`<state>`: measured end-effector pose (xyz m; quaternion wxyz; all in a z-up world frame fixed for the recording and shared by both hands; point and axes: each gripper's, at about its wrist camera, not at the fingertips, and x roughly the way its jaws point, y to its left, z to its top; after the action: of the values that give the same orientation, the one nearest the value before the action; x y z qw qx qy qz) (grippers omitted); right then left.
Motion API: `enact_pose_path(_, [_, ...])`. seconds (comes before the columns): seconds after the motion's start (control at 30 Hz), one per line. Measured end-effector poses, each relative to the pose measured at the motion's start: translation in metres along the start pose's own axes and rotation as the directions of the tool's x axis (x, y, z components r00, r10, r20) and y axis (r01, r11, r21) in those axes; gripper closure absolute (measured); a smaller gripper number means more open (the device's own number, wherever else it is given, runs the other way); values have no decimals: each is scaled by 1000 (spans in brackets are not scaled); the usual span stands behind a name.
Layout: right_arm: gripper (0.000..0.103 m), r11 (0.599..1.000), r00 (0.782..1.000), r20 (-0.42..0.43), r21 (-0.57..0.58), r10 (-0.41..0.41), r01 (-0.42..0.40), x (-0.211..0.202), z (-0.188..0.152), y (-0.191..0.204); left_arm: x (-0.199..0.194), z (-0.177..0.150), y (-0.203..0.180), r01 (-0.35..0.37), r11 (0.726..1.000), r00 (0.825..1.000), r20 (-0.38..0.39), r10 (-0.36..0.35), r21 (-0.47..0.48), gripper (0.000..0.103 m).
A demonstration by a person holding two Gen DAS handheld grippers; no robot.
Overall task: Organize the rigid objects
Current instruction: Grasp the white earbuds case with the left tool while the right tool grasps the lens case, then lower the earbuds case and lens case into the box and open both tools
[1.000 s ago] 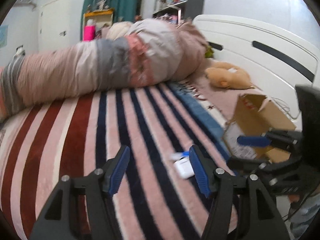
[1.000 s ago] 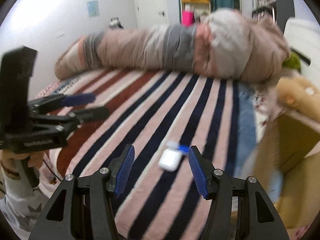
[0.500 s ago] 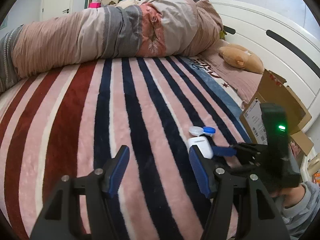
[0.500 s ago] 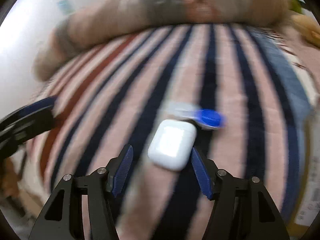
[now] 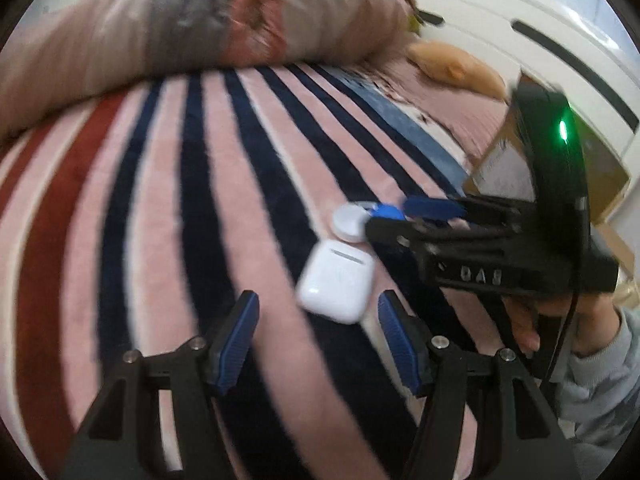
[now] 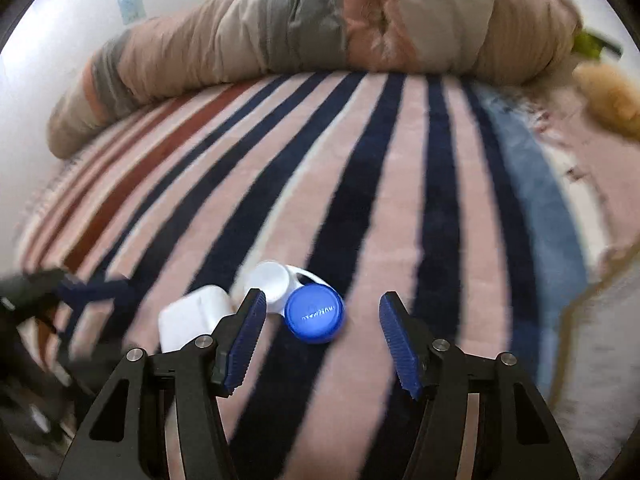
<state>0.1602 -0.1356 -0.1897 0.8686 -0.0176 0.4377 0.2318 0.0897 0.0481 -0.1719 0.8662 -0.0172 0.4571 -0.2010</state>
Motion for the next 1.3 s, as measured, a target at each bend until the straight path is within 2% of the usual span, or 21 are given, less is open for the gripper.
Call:
enact_pose_path(0.07, [47, 1000, 999, 26, -8, 23, -23, 3, 2, -3, 15, 0, -7, -13, 999, 1000, -12, 14, 40, 45])
enact_pose_path(0.13, [59, 998, 997, 32, -23, 67, -67, 4, 0, -3, 25, 2, -9, -34, 999, 999, -8, 34, 41, 47])
enact_pose_path(0.17, [72, 996, 996, 29, -16, 84, -83, 3, 0, -4, 26, 4, -9, -38, 999, 999, 1, 38, 36, 54])
enact_pose_path(0.2, [77, 997, 996, 33, -9, 82, -81, 2, 1, -2, 26, 4, -10, -36, 999, 999, 9, 35, 35, 60])
enact_pose_path(0.27, [83, 997, 996, 39, -19, 80, -79, -2, 3, 0, 26, 4, -11, -37, 998, 999, 11, 36, 41, 61])
enact_pose_path(0.37, [85, 998, 998, 8, -8, 67, -67, -14, -1, 8, 20, 1, -8, -33, 999, 999, 3, 33, 36, 61])
enact_pose_path(0.47, [86, 994, 990, -92, 3, 106, -106, -23, -11, 12, 8, -4, -1, -38, 999, 999, -9, 38, 6, 61])
enact_pose_path(0.53, [82, 995, 991, -101, -28, 88, -91, -29, -16, 19, 2, -7, 4, -52, 999, 999, -17, 52, -1, 61])
enact_pose_path(0.57, [64, 996, 995, -83, -66, 47, -52, -31, -15, 24, 1, -9, 5, -60, 998, 998, -23, 60, -2, 61])
enact_pose_path(0.6, [39, 996, 998, -61, -91, 9, -14, -31, -15, 27, 1, -10, 6, -62, 998, 998, -23, 62, -5, 61])
enact_pose_path(0.63, [32, 991, 999, -16, -128, -51, 49, -33, -14, 31, 0, -12, 7, -60, 998, 998, -22, 60, -12, 61])
enact_pose_path(0.7, [31, 985, 996, -8, -155, -85, 82, -27, -10, 33, 2, -13, 9, -57, 998, 998, -20, 57, -26, 61])
enact_pose_path(0.8, [32, 992, 999, -26, -124, -41, 38, -16, -6, 31, 5, -12, 9, -66, 997, 998, -11, 65, -33, 61])
enact_pose_path(0.87, [34, 993, 999, -49, -114, 19, -24, -9, -4, 31, 8, -12, 8, -68, 997, 998, -9, 68, -35, 61])
enact_pose_path(0.93, [55, 995, 996, -71, -83, 54, -60, 0, -3, 30, 8, -13, 10, -66, 997, 998, -5, 65, -39, 61])
enact_pose_path(0.97, [76, 995, 995, -80, -81, 52, -59, 4, -4, 31, 8, -12, 10, -67, 997, 998, -4, 67, -39, 61])
enact_pose_path(1.1, [76, 994, 997, -73, -112, 6, -15, 0, -6, 40, 5, -13, 9, -70, 997, 998, 8, 70, -38, 62])
enact_pose_path(1.3, [76, 989, 1000, -5, -150, 7, -8, -38, -1, 57, -21, -11, 7, -92, 995, 995, 45, 94, -48, 62])
